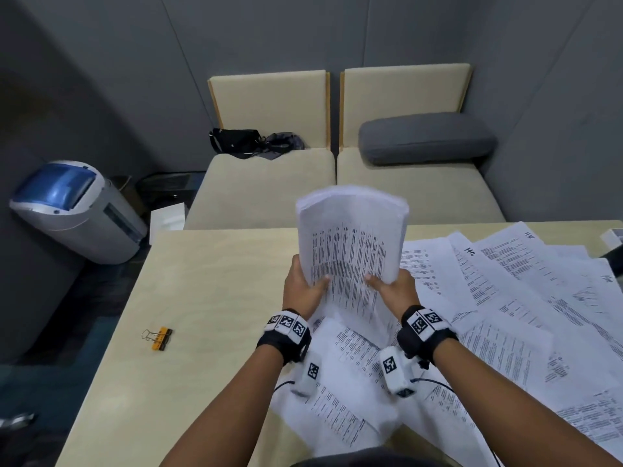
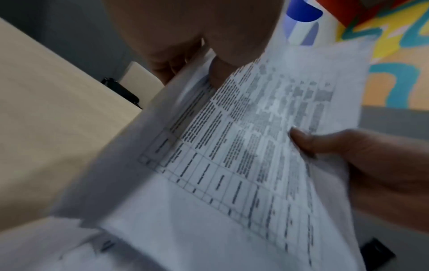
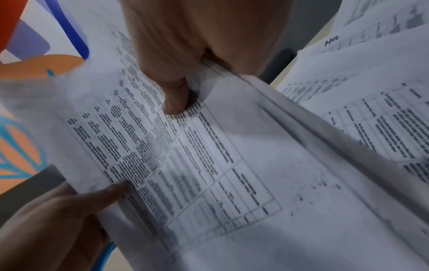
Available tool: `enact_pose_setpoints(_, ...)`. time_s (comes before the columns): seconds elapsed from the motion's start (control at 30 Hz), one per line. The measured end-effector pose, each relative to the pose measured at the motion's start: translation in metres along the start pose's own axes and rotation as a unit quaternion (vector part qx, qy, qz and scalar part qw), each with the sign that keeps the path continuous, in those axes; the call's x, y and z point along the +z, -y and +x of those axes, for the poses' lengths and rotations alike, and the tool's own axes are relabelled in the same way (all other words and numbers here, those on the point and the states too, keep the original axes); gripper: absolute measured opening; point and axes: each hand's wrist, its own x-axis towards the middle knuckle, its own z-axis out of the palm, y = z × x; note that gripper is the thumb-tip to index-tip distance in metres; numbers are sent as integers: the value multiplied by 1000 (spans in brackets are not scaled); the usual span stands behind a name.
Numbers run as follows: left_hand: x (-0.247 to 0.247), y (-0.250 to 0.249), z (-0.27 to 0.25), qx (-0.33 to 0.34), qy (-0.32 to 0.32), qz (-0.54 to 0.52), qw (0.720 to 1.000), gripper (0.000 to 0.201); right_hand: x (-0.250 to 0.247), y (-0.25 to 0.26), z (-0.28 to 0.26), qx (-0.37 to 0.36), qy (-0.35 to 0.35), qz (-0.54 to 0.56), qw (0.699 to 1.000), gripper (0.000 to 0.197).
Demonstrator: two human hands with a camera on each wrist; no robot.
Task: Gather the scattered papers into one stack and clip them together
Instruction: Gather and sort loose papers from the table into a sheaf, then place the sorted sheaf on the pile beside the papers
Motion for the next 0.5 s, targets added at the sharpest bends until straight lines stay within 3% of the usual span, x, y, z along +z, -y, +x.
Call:
enact_pose_setpoints(0.07, -8, 4, 4, 5, -21, 74, 997, 30, 4, 4, 1, -9, 4, -4, 1000, 22)
enact_pose_setpoints(0.17, -34, 8, 18, -18, -41, 93, 995, 23, 13, 17, -2, -22, 48, 5, 999, 15)
enact_pose_setpoints(0.3, -95, 15, 34, -27, -66, 154, 986, 14, 33, 30, -2, -3, 129, 46, 991, 34)
enact_pose_setpoints(0.5, -208, 70, 60, -102, -137, 341, 925, 8, 21, 7, -2, 54, 103, 65, 991, 36)
